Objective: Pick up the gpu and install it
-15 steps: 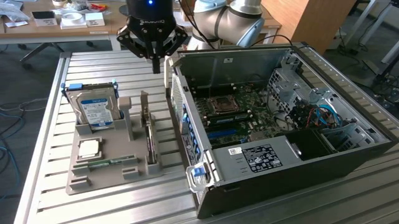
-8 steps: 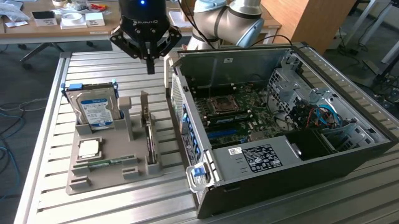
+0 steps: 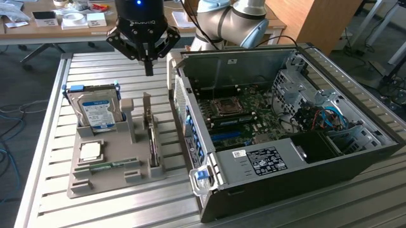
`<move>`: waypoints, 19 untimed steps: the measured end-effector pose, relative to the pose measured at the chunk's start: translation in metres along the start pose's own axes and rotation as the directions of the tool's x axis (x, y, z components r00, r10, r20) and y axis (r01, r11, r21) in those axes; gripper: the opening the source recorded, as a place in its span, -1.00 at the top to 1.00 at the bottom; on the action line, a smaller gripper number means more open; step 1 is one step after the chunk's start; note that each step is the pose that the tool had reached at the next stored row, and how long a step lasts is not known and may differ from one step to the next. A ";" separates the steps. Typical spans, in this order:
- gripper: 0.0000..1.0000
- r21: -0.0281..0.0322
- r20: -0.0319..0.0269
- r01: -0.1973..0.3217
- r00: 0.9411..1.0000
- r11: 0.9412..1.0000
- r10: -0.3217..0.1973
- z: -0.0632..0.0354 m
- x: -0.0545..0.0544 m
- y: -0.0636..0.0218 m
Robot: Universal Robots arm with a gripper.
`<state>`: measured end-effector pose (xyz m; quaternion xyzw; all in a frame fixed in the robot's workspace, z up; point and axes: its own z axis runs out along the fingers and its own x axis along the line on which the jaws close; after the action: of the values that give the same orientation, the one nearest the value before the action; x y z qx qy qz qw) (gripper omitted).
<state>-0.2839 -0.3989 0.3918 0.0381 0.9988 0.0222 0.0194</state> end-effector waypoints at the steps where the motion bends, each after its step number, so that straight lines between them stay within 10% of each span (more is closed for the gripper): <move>1: 0.79 0.000 0.000 0.000 1.000 1.000 0.000 0.0000 0.000 0.0000; 19: 0.79 0.000 0.000 0.000 1.000 1.000 0.000 -0.0009 0.002 -0.0173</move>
<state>-0.2877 -0.4160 0.3918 0.0381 0.9988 0.0223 0.0194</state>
